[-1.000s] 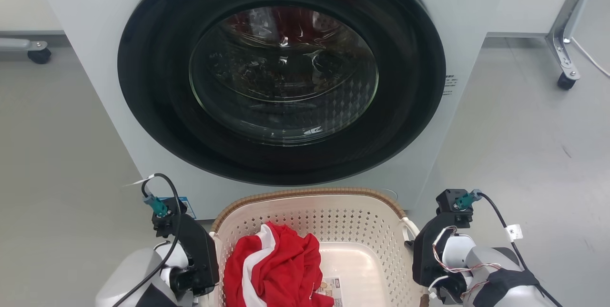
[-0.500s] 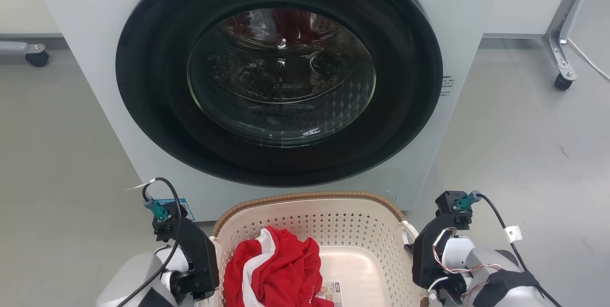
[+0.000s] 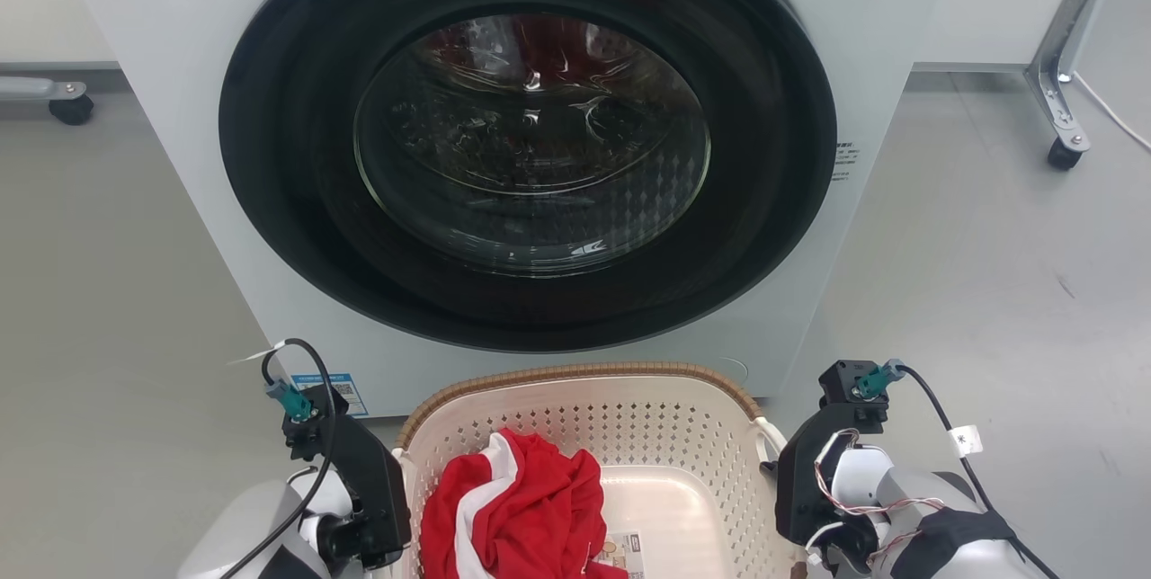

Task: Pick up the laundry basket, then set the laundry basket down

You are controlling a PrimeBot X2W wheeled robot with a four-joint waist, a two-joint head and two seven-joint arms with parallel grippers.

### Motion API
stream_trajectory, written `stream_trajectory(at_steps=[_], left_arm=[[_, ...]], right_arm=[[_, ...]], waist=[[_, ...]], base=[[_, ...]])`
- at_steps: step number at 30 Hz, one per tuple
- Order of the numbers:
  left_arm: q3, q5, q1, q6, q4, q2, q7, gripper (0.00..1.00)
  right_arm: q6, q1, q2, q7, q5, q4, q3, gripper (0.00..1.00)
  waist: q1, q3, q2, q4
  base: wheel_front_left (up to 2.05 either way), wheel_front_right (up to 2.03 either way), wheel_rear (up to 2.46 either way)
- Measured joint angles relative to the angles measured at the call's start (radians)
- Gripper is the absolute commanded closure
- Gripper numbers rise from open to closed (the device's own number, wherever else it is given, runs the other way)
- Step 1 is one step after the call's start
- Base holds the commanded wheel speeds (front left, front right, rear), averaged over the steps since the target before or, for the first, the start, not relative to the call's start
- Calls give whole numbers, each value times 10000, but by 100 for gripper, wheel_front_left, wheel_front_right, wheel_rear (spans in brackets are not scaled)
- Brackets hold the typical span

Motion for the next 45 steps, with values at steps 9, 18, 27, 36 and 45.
stream_trajectory(at_steps=[9,18,27,36,45], left_arm=[[-40,-17,0,-2,-2,35,-79,100],[-33,-59,-2,0,-19,33,-299,100],[-48,-52,-61,0,-128,19,-963,100],[-94,36,-275,21,-330,10,-1806,100],[-169,130,-451,19,-621,-56,-2997,100]], right_arm=[[0,-1,0,0,104,-38,111,100],[-2,2,-13,-46,341,-123,182,100],[-2,-6,-35,-385,366,-198,230,100],[-2,-161,-81,-1003,347,-245,295,100],[-2,-453,-153,-1613,201,-245,301,100]], waist=[[1,12,0,17],[0,142,0,8],[1,621,0,13],[1,1439,0,5],[2,2357,0,59]], base=[[0,0,0],[0,0,0],[0,0,0],[0,0,0],[0,0,0]])
